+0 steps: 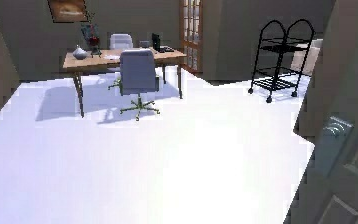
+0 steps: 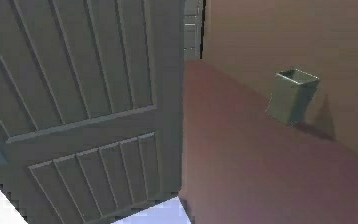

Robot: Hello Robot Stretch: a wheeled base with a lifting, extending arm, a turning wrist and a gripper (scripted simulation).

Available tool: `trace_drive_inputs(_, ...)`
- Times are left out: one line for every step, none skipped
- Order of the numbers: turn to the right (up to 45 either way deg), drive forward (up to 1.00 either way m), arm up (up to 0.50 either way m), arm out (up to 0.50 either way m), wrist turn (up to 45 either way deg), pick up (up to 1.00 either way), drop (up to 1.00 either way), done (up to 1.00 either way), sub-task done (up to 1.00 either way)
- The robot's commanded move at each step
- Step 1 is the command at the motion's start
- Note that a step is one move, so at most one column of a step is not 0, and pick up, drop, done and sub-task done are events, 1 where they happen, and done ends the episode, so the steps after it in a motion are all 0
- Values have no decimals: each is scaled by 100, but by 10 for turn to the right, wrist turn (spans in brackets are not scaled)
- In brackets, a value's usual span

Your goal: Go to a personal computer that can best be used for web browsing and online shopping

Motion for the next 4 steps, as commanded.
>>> trace_drive_inputs(0,100,0,0,0,0,0,0,0)
trace_drive_inputs(0,15,0,0,0,0,0,0,0)
trace_drive_inputs(150,0,0,0,0,0,0,0,0)
trace_drive_inputs(0,100,0,0,0,0,0,0,0)
